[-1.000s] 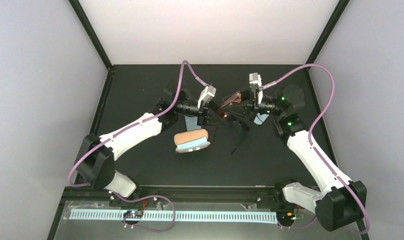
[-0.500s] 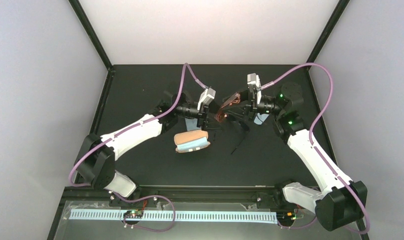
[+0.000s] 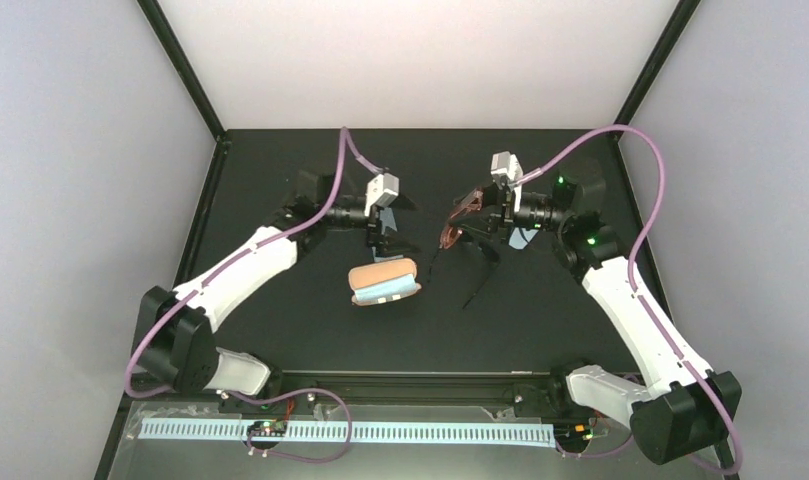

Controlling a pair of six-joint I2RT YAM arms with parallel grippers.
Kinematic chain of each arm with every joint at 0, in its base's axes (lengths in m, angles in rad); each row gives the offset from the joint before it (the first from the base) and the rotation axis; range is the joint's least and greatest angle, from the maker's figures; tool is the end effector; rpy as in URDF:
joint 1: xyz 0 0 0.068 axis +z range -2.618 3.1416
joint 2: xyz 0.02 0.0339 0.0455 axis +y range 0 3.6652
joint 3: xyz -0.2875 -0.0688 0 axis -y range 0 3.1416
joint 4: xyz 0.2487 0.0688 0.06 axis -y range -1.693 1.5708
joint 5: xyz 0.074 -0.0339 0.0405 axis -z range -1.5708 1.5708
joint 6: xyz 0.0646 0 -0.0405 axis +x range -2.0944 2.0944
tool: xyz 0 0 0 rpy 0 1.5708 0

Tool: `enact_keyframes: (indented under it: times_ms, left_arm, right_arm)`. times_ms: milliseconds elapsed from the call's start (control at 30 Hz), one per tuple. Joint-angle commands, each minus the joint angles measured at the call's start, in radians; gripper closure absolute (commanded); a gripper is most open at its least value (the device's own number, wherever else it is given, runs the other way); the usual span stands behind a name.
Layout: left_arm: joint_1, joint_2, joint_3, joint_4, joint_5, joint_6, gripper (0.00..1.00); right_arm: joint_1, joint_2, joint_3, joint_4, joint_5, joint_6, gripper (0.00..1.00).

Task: Organize the sunglasses
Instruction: Place the sunglasses in the sunglasses case.

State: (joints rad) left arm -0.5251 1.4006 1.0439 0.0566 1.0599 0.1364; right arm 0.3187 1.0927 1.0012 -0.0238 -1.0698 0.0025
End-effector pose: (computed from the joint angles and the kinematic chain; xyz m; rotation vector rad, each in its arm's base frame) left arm 0.2540 -0.2123 0.3350 1.2742 1.3997 -1.2462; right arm 0.2151 0.1306 0.3937 -1.0526 1.4026 1.1280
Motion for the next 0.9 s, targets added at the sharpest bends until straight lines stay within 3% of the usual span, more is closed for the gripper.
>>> enact_keyframes:
  times_ms: [0,133,333,633,867]
  left_arm:
    - [0.094,-0.075,0.001,-0.223,-0.119,0.237,0.01]
    - [0.202,-0.077,-0.01,-0.284,-0.27,0.21,0.01]
    - [0.354,0.047,0.023,-0.363,-0.339,0.05,0.01]
    - [0.387,0.229,0.102,-0.562,-0.375,0.058,0.19]
    - [0.459,0.267,0.105,-0.563,-0.373,0.027,0.21]
  right_arm:
    - [-0.003,-0.011,0.066,-0.281,0.124,-0.276,0.75]
    - [0.01,0.015,0.087,-0.42,0.233,-0.392,0.75]
    - [0.106,0.113,0.171,-0.578,0.396,-0.477,0.75]
    - [0.309,0.318,0.365,-0.749,0.628,-0.526,0.75]
    - [0.457,0.537,0.529,-0.864,0.806,-0.547,0.75]
